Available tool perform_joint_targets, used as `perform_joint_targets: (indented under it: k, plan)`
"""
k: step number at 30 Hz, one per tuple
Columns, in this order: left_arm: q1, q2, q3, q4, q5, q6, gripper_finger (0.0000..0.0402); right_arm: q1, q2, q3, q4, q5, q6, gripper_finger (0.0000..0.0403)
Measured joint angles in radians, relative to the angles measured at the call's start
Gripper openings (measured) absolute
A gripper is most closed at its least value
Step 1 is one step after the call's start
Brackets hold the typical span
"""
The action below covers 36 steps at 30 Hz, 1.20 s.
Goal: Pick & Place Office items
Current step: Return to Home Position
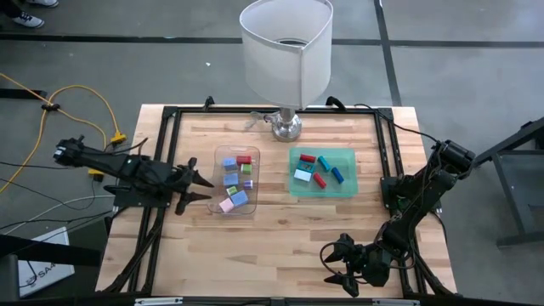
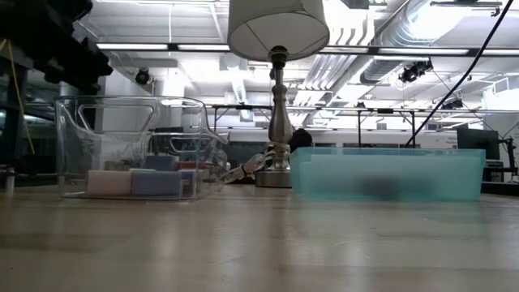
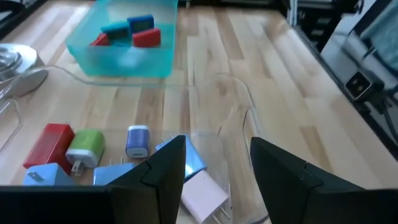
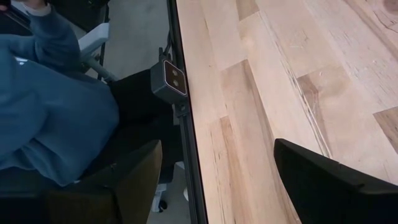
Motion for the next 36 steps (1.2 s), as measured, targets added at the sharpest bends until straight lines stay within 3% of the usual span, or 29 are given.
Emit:
perform_joint_targets:
  k: [12, 21, 36]
  plan:
    - [0.000, -0.195, -0.169, 0.075, -0.003, 0.019, 0.0173, 0.000, 0.000, 0.000, 0.000, 0.000, 0.000, 0.0298]
    - [0.000, -0.258, -0.208, 0.091, -0.003, 0.034, 0.0173, 0.000, 0.000, 0.000, 0.000, 0.000, 0.000, 0.0298]
    - [0.000, -0.297, -0.366, 0.420, 0.008, 0.087, 0.0173, 0.000, 0.000, 0.000, 0.000, 0.000, 0.000, 0.0298]
